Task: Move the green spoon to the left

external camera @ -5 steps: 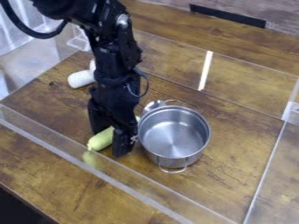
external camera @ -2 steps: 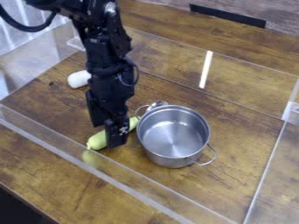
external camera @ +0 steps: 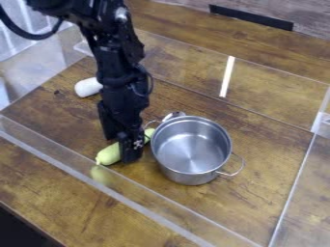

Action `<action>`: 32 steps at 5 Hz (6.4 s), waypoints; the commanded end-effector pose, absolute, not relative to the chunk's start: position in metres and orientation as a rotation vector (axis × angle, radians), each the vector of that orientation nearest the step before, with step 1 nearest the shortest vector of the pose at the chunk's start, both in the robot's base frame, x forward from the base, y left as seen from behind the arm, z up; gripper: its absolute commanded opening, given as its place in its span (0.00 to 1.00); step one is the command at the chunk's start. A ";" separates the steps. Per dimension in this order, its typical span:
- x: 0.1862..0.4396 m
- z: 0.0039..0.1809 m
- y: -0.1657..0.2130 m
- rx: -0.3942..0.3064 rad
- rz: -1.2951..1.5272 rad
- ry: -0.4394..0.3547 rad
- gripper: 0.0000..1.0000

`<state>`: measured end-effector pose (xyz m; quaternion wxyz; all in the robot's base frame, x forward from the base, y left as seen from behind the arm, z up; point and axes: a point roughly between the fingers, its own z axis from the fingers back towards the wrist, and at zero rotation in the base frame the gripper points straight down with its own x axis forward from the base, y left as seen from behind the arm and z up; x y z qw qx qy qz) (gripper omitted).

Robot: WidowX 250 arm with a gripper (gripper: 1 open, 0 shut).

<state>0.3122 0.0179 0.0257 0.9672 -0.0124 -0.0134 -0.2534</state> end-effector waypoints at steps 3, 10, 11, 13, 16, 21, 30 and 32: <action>0.329 0.046 0.003 -0.011 -0.504 -0.063 1.00; 0.314 0.053 0.028 -0.012 -0.326 -0.050 0.00; 0.317 0.068 0.028 -0.006 -0.297 -0.064 0.00; 0.318 0.104 0.038 0.016 -0.208 -0.097 0.00; 0.322 0.138 0.048 0.029 -0.210 -0.119 0.00; 0.336 0.124 0.112 0.032 -0.026 -0.087 0.00; 0.352 0.104 0.150 0.013 -0.040 -0.085 1.00; 0.366 0.137 0.126 0.065 -0.091 -0.143 1.00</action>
